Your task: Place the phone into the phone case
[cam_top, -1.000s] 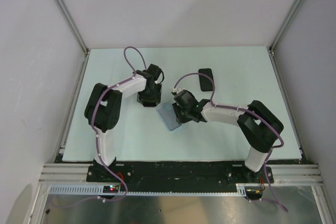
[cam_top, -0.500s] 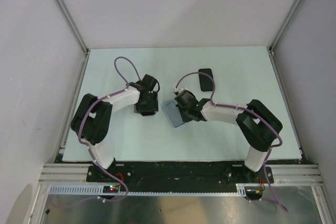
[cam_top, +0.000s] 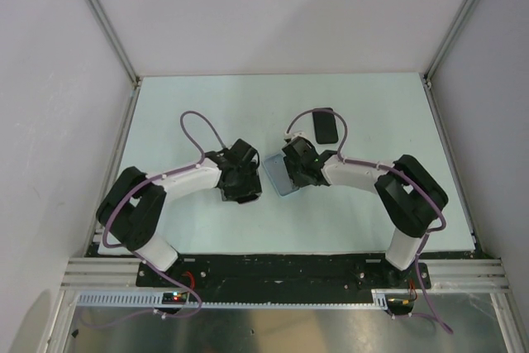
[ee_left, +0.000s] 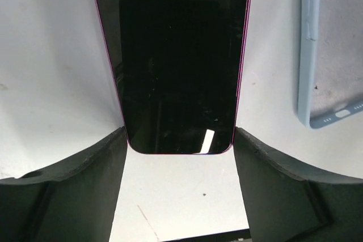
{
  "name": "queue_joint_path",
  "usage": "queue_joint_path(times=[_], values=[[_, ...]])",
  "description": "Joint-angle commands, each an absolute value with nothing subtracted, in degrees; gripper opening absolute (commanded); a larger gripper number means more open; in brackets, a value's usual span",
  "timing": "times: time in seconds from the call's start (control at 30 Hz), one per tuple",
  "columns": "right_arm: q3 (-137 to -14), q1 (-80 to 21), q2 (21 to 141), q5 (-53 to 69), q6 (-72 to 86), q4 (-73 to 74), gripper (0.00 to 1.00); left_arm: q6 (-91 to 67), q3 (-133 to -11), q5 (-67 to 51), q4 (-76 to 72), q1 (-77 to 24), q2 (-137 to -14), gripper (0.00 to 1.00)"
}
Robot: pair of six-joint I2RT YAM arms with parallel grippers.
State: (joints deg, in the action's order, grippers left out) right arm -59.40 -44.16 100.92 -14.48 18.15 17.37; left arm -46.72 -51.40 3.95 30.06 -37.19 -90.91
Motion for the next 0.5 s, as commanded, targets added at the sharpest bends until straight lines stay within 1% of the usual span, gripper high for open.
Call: queue_joint_path(times=[0.0, 0.07, 0.13, 0.27, 0.37, 0.47], values=[[-60.1, -43.2, 98.1, -14.6, 19.0, 18.0, 0.53, -50.8, -50.9, 0.9, 28.8, -38.9, -89.0, 0.78], [-60.0, -43.1, 97.1, -13.9, 19.4, 18.1, 0.60, -50.3, -51.1, 1.2, 28.8, -39.0, -88.5, 0.79], [-59.7, -42.9, 95.8, -13.0, 20.0, 18.0, 0.63, -49.7, -51.3, 1.6, 28.8, -39.0, -88.0, 0.80], [-58.9, -42.7, 92.1, -9.0, 22.8, 16.8, 0.63, -48.8, -52.0, 1.5, 28.7, -38.9, -87.8, 0.80], [-56.3, -42.6, 88.5, -2.9, 26.7, 12.2, 0.64, -48.3, -52.0, 1.4, 28.7, -38.9, -87.0, 0.80], [-53.3, -42.6, 86.5, 2.4, 30.6, 7.9, 0.64, -46.7, -52.0, 1.9, 28.8, -38.1, -85.2, 0.85]])
